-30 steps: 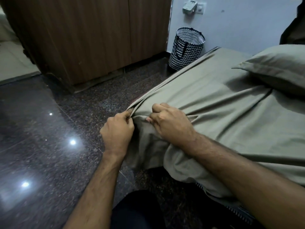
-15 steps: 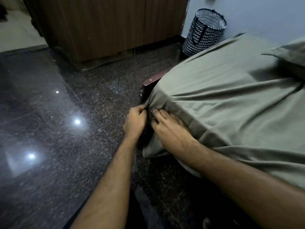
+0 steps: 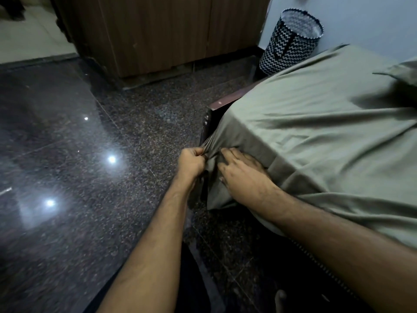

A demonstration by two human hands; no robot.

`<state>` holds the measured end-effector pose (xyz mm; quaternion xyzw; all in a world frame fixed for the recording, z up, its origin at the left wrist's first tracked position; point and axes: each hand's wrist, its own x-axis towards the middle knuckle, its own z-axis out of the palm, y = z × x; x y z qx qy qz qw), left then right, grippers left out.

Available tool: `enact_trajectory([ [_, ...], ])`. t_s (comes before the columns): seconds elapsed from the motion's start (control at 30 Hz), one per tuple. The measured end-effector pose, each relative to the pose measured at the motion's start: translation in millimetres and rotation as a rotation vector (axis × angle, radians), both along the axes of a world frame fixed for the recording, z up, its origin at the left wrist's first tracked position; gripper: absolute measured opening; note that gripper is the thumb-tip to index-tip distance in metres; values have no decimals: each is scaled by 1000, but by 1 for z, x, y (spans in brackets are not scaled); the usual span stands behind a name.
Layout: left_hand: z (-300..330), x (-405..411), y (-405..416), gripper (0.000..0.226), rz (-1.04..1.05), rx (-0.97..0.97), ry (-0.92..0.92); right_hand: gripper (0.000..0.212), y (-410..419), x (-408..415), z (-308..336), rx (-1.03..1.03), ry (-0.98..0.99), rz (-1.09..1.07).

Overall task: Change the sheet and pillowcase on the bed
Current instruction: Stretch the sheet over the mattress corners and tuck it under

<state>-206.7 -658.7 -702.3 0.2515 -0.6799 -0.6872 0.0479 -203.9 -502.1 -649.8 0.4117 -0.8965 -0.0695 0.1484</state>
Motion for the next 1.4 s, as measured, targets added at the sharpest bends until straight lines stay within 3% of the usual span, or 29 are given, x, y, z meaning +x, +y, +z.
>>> enact_trajectory([
  [0.07, -6, 3, -4, 30, 2, -285, -126, 17, 2, 0, 0, 5, -22, 8],
  [0.13, -4, 9, -6, 42, 42, -446, -199, 15, 1, -1, 2, 0, -41, 31],
  [0.47, -4, -1, 1, 45, -16, -434, -212, 21, 0, -8, 3, 6, -109, 41],
  [0.57, -7, 1, -1, 31, -42, -448, -202, 22, -1, -10, 6, -25, -109, 45],
  [0.8, -29, 20, 6, 28, 23, -684, -120, 54, -4, -7, -2, 71, -97, 33],
  [0.93, -44, 15, -9, 26, -98, -847, -213, 37, 7, 7, -29, 140, -240, 42],
  [1.03, -43, 19, 0, 25, -18, -979, -311, 38, 13, 19, -56, 217, -245, -30],
  [1.17, -44, 29, 10, 22, 94, -929, 13, 48, 20, 35, -80, 246, -171, -158],
  [1.27, -43, 27, 24, 38, -168, -772, 178, 55, 27, 52, -97, 235, -89, -235],
  [1.33, -41, 28, 33, 49, -322, -799, 158, 56, 26, 62, -106, 196, -73, -306],
  [1.4, -45, 28, 30, 56, -348, -900, 184, 56, 15, 68, -112, 127, -113, -396],
])
